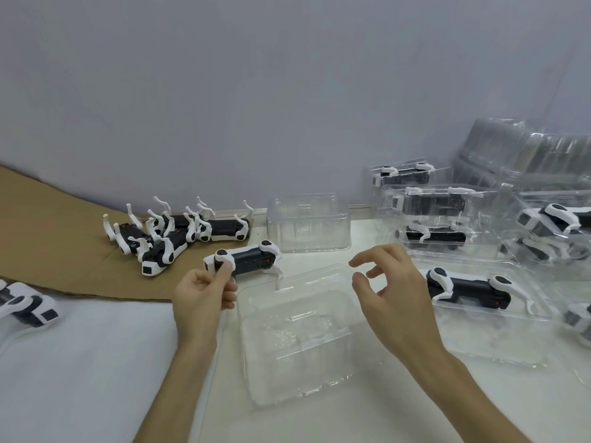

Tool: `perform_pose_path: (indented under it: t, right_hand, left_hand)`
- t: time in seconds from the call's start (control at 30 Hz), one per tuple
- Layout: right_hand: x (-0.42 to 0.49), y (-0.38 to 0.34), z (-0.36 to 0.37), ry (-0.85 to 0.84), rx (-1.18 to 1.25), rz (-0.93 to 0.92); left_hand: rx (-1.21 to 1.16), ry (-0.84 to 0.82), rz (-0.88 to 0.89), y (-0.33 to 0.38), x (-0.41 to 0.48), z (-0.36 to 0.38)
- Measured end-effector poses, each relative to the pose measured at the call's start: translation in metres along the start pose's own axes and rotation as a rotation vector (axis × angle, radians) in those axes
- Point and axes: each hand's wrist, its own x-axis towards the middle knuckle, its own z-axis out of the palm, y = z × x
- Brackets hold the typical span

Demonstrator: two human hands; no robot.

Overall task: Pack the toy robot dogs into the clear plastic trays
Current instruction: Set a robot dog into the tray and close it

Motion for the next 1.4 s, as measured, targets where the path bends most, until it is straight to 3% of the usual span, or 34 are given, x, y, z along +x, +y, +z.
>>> perform_pose_path:
  t: [0.17, 0.37, 0.57, 0.63, 0.77, 0.9, 1.0, 1.13, 1.2, 1.3, 1.37, 1.4]
  right_hand:
    - [0.0, 0.001, 0.0, -0.001, 0.004, -0.006]
    - [0.002, 0.0, -0.001, 0.013, 0.009, -0.017]
    - [0.001, -0.006, -0.004, 0.05, 0.075, -0.082]
    - [0.001, -0.01, -0.006, 0.046, 0.104, -0.117]
    - [0.0, -0.014, -0.01, -0.119, 0.311, -0.086]
    - [-0.003, -0.019, -0.008, -0.123, 0.38, -0.117]
    - [-0.003, -0.018, -0.007, -0.01, 0.287, -0.163]
    - [-0.002, -0.016, -0.007, 0.011, 0.292, -0.157]
    - [-0.002, -0.017, -0.006, 0.059, 0.289, -0.176]
    - [-0.001, -0.015, -0.007, 0.077, 0.29, -0.17]
    - [0.003, -0.01, -0.011, 0.065, 0.286, -0.134]
    - [0.005, -0.008, -0.012, 0.05, 0.276, -0.123]
  left_hand:
    - [0.223, -0.132, 0.044, -0.009, -0.005, 0.002]
    - [0.118, -0.018, 0.103, -0.01, -0.002, 0.006]
    - [0.077, 0.033, 0.402, 0.012, -0.016, 0.005]
    - [-0.024, -0.057, 0.415, 0.027, -0.024, 0.007]
    - [-0.36, -0.413, 0.269, 0.053, -0.042, 0.013]
    - [-0.268, -0.644, 0.311, 0.055, -0.054, 0.018]
    - [-0.197, -0.688, 0.274, 0.049, -0.058, 0.024]
    - [-0.139, -0.775, 0.309, 0.044, -0.055, 0.02]
    - [-0.136, -0.756, 0.357, 0.041, -0.05, 0.017]
    - [-0.321, -0.53, 0.243, 0.035, -0.037, 0.011]
    - [-0.236, -0.394, 0.203, 0.031, -0.025, 0.005]
    - [-0.125, -0.413, 0.174, 0.028, -0.02, 0.003]
